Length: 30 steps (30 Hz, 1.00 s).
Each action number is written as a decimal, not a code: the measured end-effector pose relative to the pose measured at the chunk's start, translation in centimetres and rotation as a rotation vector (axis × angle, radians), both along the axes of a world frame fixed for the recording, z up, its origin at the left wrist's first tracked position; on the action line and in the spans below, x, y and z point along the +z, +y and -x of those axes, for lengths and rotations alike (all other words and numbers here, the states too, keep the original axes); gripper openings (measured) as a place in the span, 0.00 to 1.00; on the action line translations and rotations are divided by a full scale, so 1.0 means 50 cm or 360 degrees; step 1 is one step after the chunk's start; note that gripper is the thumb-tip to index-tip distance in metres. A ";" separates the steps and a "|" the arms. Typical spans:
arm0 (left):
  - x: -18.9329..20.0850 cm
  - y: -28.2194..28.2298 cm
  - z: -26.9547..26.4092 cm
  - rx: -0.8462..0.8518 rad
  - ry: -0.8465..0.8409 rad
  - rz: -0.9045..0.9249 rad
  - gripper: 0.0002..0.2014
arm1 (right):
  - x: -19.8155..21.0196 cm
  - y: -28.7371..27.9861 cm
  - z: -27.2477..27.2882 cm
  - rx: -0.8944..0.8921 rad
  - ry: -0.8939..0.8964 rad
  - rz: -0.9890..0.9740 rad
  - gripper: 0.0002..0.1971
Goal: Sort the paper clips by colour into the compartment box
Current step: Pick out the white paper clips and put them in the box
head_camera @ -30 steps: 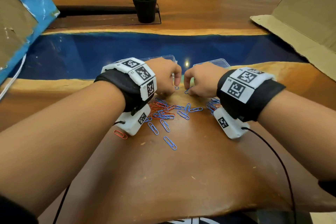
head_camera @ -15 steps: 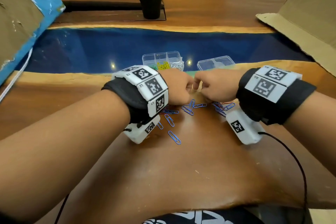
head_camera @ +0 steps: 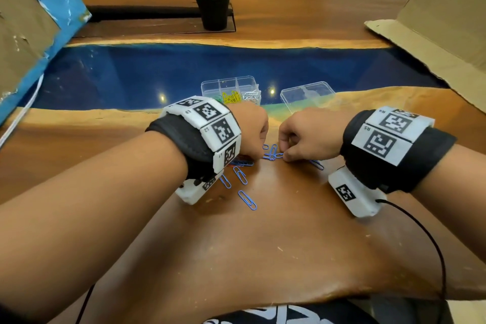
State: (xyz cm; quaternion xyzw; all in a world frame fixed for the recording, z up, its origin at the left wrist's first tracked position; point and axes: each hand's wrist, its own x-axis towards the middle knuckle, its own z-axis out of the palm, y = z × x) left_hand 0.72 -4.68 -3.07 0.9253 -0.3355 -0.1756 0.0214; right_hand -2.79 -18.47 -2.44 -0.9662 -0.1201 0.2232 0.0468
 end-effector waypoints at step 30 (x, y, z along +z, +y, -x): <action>0.037 0.030 -0.011 0.0466 0.0403 0.0445 0.12 | 0.031 0.028 -0.015 -0.0318 0.0142 -0.0374 0.11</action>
